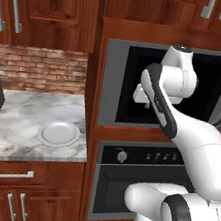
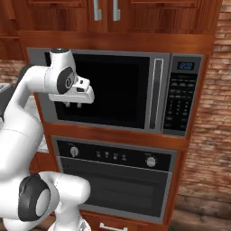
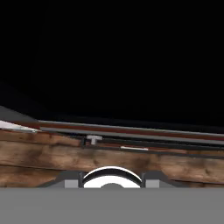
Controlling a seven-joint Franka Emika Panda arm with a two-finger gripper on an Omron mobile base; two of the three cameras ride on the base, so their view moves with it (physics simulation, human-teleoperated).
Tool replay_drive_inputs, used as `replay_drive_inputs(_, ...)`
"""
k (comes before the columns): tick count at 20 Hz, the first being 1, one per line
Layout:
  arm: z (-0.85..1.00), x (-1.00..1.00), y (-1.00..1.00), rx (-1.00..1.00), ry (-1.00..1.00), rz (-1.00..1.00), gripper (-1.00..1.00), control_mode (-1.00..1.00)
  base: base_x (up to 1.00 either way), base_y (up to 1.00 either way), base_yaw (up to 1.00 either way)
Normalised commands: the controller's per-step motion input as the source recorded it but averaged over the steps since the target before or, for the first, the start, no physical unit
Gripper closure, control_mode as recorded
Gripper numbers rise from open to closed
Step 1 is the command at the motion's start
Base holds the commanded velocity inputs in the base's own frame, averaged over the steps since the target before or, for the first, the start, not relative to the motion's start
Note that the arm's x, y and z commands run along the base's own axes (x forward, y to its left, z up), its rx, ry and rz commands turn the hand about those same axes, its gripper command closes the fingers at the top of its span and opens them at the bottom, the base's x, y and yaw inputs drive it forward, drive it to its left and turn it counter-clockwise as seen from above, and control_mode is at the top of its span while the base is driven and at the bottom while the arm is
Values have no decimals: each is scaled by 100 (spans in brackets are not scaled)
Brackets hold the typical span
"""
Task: Take the baked cake out of the oven and place it on the plate for cooling. Then close the oven door.
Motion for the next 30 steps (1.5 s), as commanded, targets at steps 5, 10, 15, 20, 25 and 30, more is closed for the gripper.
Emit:
replay_drive_inputs(5, 0, -2, 0, 0, 0, 0, -100, 100, -32, 0, 0)
replay_drive_inputs(10, 0, 0, 0, 0, 0, 0, -100, 100, -96, 0, 0)
replay_drive_inputs(15, 0, 0, 0, 0, 0, 0, -100, 100, -69, 16, -11)
replay_drive_inputs(20, 0, 0, 0, 0, 0, 0, -100, 100, -6, 63, -59)
replay_drive_inputs(25, 0, 0, 0, 0, 0, 0, -100, 100, 0, 45, -68)
replay_drive_inputs(30, 0, 0, 0, 0, 0, 0, -100, 100, 0, 42, -65)
